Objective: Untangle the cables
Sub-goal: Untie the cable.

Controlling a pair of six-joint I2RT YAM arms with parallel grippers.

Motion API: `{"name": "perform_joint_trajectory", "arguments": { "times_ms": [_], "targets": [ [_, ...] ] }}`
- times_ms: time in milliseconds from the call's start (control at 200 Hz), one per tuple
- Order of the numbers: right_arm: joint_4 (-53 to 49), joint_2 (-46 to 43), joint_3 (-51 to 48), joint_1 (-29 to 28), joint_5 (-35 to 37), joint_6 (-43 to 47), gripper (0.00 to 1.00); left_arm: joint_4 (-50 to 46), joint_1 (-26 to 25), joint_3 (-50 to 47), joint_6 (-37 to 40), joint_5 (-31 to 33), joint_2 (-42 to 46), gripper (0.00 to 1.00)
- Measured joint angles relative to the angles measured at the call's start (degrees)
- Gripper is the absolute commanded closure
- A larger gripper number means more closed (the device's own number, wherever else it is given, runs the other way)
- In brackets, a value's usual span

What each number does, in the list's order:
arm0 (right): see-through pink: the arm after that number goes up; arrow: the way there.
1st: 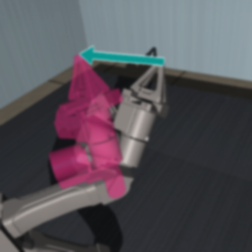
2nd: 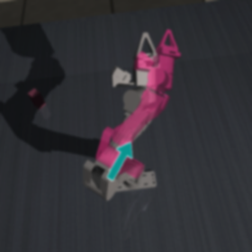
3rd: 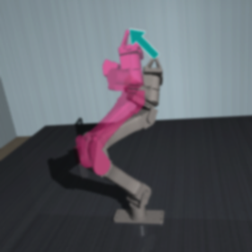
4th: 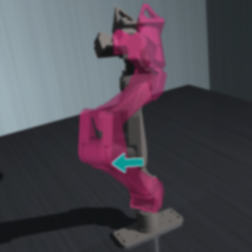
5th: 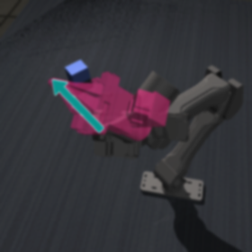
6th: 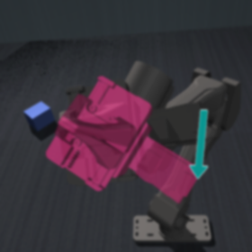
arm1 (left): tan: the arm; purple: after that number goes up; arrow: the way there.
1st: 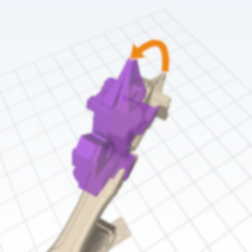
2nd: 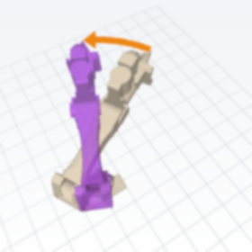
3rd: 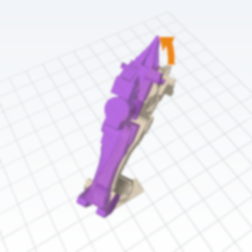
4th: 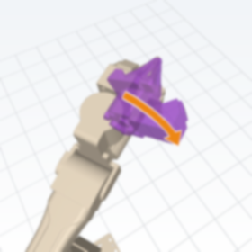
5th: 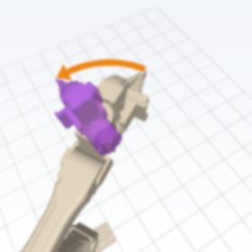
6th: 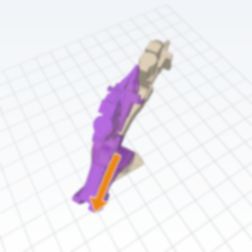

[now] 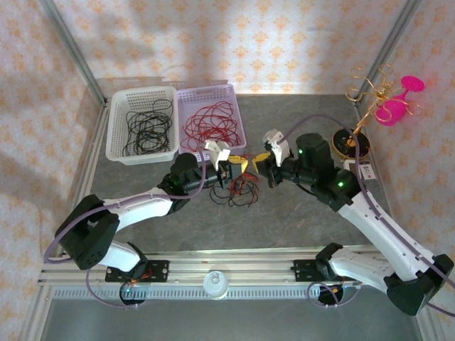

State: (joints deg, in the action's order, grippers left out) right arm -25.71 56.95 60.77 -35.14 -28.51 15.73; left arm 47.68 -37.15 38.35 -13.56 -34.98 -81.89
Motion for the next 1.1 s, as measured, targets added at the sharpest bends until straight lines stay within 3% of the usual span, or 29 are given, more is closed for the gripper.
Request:
{"name": "perform_joint_trajectory", "arguments": {
  "times_ms": [195,445,676,976,1061,1101],
  "targets": [
    [0.5,-1.2,0.0,-0.5,10.3,8.7,1.0,0.9,-0.6,-2.5,-0.5,4.7,3.0,1.0],
    [7.7,-2.2,-2.5,-2.1,17.9,21.4,1.0,-6.4,-1.1,-2.4,0.1,8.0,10.1,1.0],
    [12.6,-2.2,-4.1,-2.6,19.6,28.4,1.0,-9.6,-1.1,-2.5,0.0,8.5,12.2,1.0],
    [13.2,-4.1,-5.4,-2.7,18.4,28.9,1.0,-13.9,-1.6,-2.4,0.4,11.0,14.8,1.0],
    [13.2,-4.3,-5.4,-2.8,18.6,28.5,0.8,-14.9,-1.6,-2.4,0.6,11.3,15.3,1.0],
    [13.5,-4.4,-5.4,-2.7,19.8,28.2,0.79,-15.8,-1.5,-2.4,0.5,11.8,15.5,1.0]
  ]
}}
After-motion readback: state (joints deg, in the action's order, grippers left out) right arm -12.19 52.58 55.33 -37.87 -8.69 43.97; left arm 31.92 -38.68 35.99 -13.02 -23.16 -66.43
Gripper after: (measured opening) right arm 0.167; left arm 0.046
